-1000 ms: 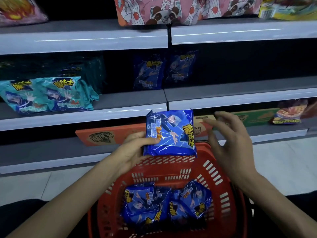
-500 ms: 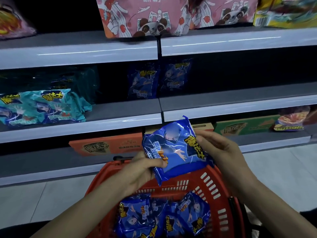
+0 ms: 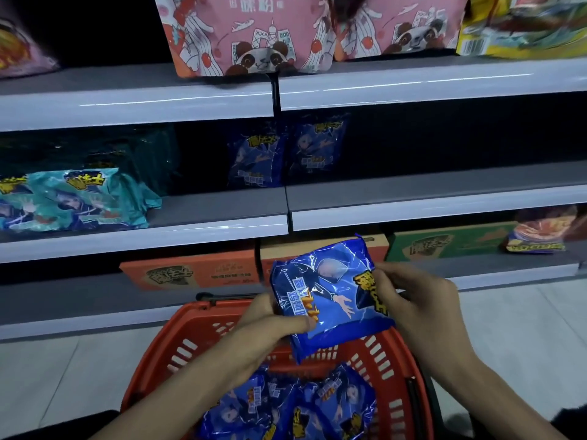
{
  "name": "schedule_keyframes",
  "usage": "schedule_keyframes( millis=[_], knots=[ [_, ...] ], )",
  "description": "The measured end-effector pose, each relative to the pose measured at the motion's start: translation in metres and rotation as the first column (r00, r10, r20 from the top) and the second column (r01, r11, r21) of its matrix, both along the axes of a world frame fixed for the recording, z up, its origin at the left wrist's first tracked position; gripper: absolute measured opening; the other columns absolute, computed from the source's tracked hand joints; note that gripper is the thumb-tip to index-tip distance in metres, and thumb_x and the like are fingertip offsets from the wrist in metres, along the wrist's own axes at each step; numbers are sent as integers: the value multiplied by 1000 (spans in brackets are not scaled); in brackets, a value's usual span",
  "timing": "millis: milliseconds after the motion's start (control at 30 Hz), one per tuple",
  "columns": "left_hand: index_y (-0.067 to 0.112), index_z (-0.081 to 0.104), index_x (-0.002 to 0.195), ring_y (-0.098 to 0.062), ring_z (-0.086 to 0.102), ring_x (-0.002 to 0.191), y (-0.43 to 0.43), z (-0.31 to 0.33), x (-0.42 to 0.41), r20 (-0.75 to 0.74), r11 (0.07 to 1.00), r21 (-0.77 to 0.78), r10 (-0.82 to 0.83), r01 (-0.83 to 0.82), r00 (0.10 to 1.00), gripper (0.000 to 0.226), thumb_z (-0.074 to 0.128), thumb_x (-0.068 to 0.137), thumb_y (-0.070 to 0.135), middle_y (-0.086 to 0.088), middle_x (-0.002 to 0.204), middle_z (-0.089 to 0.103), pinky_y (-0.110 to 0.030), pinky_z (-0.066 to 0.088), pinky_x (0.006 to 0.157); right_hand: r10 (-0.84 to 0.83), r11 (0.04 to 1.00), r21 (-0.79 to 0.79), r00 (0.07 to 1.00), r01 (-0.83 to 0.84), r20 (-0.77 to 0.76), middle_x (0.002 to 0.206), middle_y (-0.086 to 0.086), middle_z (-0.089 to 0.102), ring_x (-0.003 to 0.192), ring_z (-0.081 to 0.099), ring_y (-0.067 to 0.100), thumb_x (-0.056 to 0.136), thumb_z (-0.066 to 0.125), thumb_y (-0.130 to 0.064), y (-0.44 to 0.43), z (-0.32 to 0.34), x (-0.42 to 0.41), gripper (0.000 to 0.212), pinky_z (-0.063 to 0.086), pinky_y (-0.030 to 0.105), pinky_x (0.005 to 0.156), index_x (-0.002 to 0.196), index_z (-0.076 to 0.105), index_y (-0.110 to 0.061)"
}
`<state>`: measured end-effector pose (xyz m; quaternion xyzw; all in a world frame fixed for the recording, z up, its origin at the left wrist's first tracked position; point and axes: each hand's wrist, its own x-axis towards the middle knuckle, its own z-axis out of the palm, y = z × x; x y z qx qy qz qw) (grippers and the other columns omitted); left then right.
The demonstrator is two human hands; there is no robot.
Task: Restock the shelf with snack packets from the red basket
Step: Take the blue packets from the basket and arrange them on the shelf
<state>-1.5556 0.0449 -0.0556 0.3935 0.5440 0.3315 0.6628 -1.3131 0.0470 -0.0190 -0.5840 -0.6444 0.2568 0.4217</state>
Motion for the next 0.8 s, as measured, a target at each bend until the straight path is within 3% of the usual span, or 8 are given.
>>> schedule_keyframes(
  millis=[133,233,333,433,500,600,700,800],
  knots=[
    [10,61,133,-25,72,116,0,1,5,-6,1000,5,-28,28,1000,70,90,70,16,-6,121,77,-45,52,108,14,982,-175,956,-68,-293,84,-4,79,79,77,11,105,57,-17,8,12,13,21,59,24,57,91,71,-10],
    [11,64,131,-25,72,116,-3,7,11,4,997,17,-71,71,997,55,85,80,6,-7,121,77,-42,51,108,18,963,-248,941,-108,-338,85,1,79,77,77,13,106,54,-22,11,20,20,26,56,20,56,96,65,0],
    [14,63,132,-26,71,119,-8,16,20,23,992,27,-125,124,992,61,87,76,10,-8,124,76,-49,46,114,8,967,-235,937,-96,-350,86,6,79,80,78,24,106,54,-23,13,24,23,26,60,33,61,94,64,-2],
    [14,66,128,-22,72,117,-16,25,27,32,995,21,-102,101,994,60,91,73,11,-5,120,78,-45,44,116,-23,979,-194,921,-58,-390,86,8,79,79,78,29,103,60,-21,13,29,23,19,60,43,70,94,70,-8],
    [11,65,130,-23,73,115,-22,27,29,97,1000,-8,-26,27,995,66,93,70,9,-7,119,78,-43,45,115,-84,981,-192,878,-8,-470,88,7,80,77,78,24,99,66,-24,10,36,21,15,61,38,64,98,73,-11],
    [10,69,125,-28,72,116,-26,26,25,194,996,-12,94,-93,977,61,92,69,6,-11,120,77,-47,45,116,-137,970,-243,786,-18,-603,92,8,81,81,79,20,97,65,-35,4,41,15,26,60,28,61,102,73,-10],
    [8,65,129,-30,73,115,-29,28,20,254,984,-5,175,-179,951,59,90,75,6,-13,120,77,-47,49,111,-64,923,-330,767,-197,-639,102,9,81,95,78,24,96,65,-37,-6,41,-3,33,58,35,78,112,72,-9],
    [7,61,135,-32,71,117,-31,30,21,315,981,29,175,-194,933,63,88,78,7,-15,125,75,-47,52,106,-21,870,-361,706,-336,-708,113,14,78,106,75,33,92,73,-21,-13,37,-23,32,57,46,93,121,71,-8]
  ],
)
